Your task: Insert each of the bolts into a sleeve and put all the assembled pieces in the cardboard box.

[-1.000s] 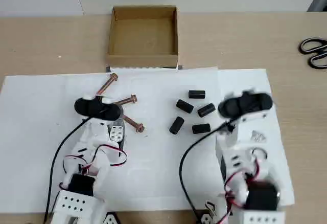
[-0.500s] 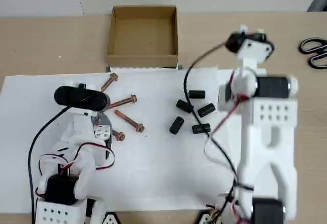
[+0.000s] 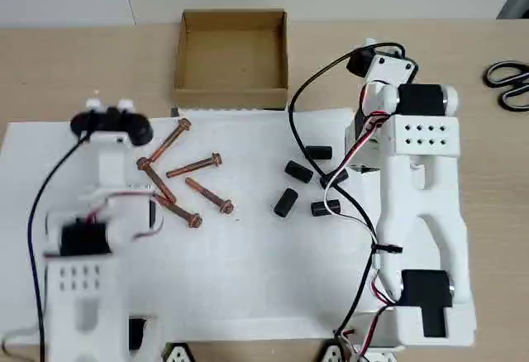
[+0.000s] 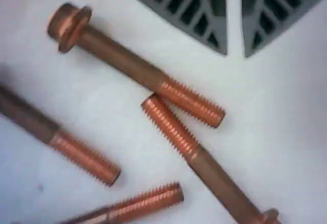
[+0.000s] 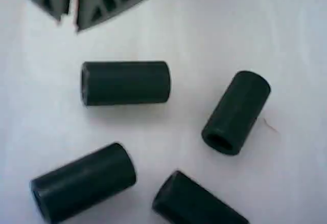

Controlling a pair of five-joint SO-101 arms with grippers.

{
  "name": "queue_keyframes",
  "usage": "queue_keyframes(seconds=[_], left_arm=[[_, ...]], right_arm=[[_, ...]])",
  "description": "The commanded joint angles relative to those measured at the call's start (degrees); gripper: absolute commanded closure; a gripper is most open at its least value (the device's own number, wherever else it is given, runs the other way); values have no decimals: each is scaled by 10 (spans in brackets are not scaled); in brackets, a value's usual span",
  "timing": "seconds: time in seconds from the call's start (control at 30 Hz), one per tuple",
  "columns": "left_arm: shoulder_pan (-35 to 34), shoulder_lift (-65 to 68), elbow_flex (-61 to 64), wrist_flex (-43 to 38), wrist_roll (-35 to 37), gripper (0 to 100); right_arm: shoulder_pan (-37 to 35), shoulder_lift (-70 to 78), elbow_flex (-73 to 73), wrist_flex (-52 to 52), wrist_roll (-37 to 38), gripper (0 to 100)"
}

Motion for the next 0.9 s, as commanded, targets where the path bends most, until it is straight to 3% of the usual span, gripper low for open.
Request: queue_keyframes(seconds=[0.0,0.17,0.37,0.5,0.63,0.87], left_arm=[[0,109,-112,32,-13,993],[-1,200,-186,35,-13,993],[-1,275,-201,32,-11,993],[-2,310,-201,31,-11,993],[-3,321,-201,26,-11,993],[-1,323,-201,18,-14,992]], right_arm=[[0,4,-24,7,6,991],[-2,38,-18,11,-5,991],[-9,89,-19,7,-203,991],[-34,121,-19,5,-281,991],[-48,148,-19,-37,-324,991],[-52,161,-19,-112,-321,990]])
